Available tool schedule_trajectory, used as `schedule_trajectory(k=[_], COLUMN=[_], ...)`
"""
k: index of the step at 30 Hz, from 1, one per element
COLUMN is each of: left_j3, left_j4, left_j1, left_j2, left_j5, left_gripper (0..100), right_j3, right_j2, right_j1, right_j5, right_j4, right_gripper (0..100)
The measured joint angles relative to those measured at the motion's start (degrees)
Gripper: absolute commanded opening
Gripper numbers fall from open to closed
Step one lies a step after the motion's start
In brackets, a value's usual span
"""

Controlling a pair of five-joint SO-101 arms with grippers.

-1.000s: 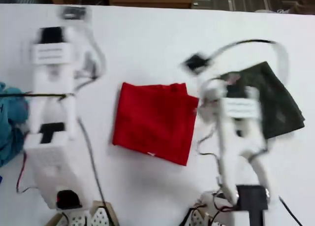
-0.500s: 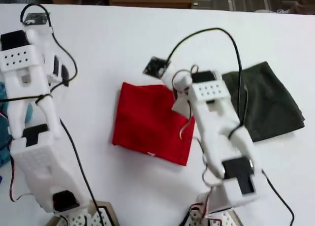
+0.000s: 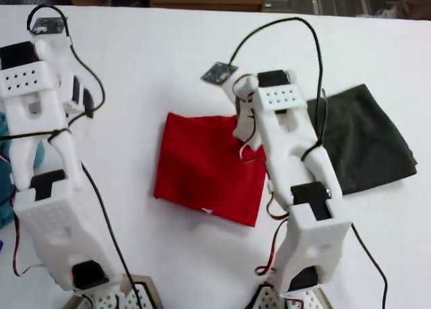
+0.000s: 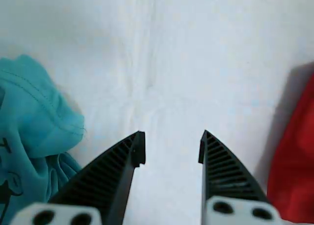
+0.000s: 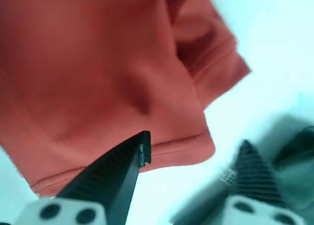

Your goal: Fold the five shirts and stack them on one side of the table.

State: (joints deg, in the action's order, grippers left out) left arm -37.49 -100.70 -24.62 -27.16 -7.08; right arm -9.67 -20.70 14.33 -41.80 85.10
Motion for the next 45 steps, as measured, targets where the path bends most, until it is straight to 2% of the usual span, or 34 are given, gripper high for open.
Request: schedule_trajectory(k=[6, 15, 23, 33, 45], left_j3=[0.0, 0.0, 0.0, 0.0, 0.0], left_j4=[0.0, 0.0, -0.1, -0.1, -0.1], left_j1=[0.0, 0.1, 0.1, 0.1, 0.1], left_j2=[0.0, 0.0, 0.0, 0.0, 0.0], left_j5=[0.0, 0.0, 0.0, 0.0, 0.0], left_gripper=[20, 20, 20, 20, 20], right_j3=[-0.4, -0.5, -0.5, -5.7, -7.7], right_j2=[-0.1, -1.1, -8.3, -9.1, -9.2], right_j1=[-0.1, -0.3, -0.9, -1.1, -1.1], right_j5=[0.1, 0.0, 0.0, 0.2, 0.0], right_j4=[2.5, 3.3, 2.4, 2.4, 2.1], right_gripper=[20.6, 20.7, 20.4, 3.6, 1.9])
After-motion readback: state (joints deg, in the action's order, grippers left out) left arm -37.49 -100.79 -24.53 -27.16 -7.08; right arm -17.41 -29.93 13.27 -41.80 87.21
